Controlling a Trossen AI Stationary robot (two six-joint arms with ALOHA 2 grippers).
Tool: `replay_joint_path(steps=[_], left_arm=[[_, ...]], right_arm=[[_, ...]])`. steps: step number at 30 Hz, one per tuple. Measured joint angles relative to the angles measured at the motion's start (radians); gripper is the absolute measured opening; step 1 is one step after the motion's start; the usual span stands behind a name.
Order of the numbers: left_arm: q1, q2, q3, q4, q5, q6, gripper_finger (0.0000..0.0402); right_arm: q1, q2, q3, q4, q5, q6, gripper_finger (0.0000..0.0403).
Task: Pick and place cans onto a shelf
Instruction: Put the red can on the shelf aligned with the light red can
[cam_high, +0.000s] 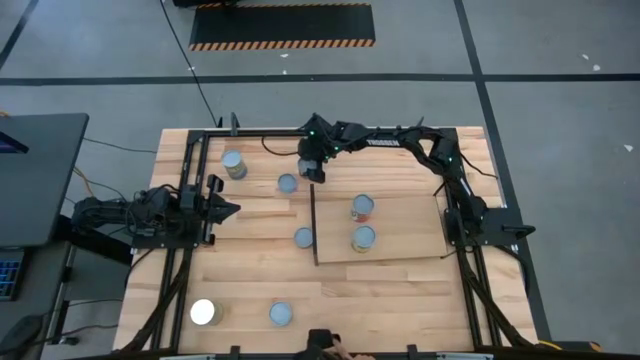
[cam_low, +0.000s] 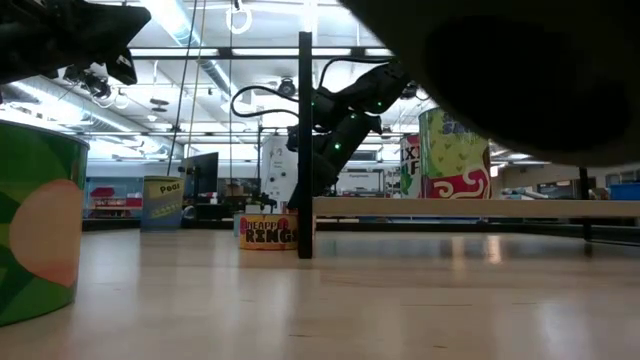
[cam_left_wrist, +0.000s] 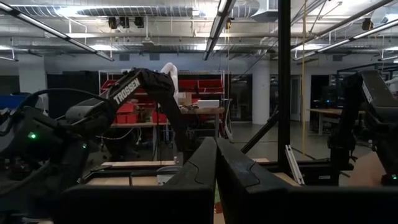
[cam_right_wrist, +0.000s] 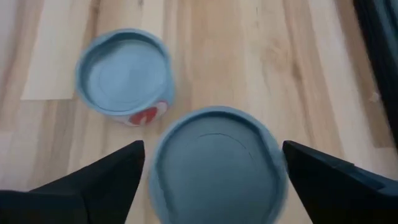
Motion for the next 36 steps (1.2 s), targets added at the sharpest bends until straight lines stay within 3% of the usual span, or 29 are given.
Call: replay_joint_path(steps=[6, 11, 18, 23, 29, 36], left_arm=[[0.000, 0.000, 0.000, 0.000, 0.000, 0.000, 0.0011], [0.000, 0.000, 0.000, 0.000, 0.000, 0.000, 0.0011], [0.000, 0.000, 0.000, 0.000, 0.000, 0.000, 0.0011], [0.000, 0.000, 0.000, 0.000, 0.000, 0.000, 0.0011], [0.000, 0.000, 0.000, 0.000, 0.000, 0.000, 0.0011], [0.000, 0.000, 0.000, 0.000, 0.000, 0.000, 0.0011]], right_arm=[[0.000, 0.000, 0.000, -0.006, 0.017, 0.017, 0.0335], [0.005, -0.004, 0.002, -0.015, 0.101, 0.039, 0.0302], [0.031, -0.125, 0.033, -0.097, 0.258, 0.173, 0.0298], [0.096, -0.296, 0.034, -0.242, 0.432, 0.419, 0.0296], [0.262, -0.500, 0.015, -0.540, 0.702, 0.784, 0.0296], [0.518, -0.680, -0.089, -0.871, 0.856, 1.237, 0.0296]])
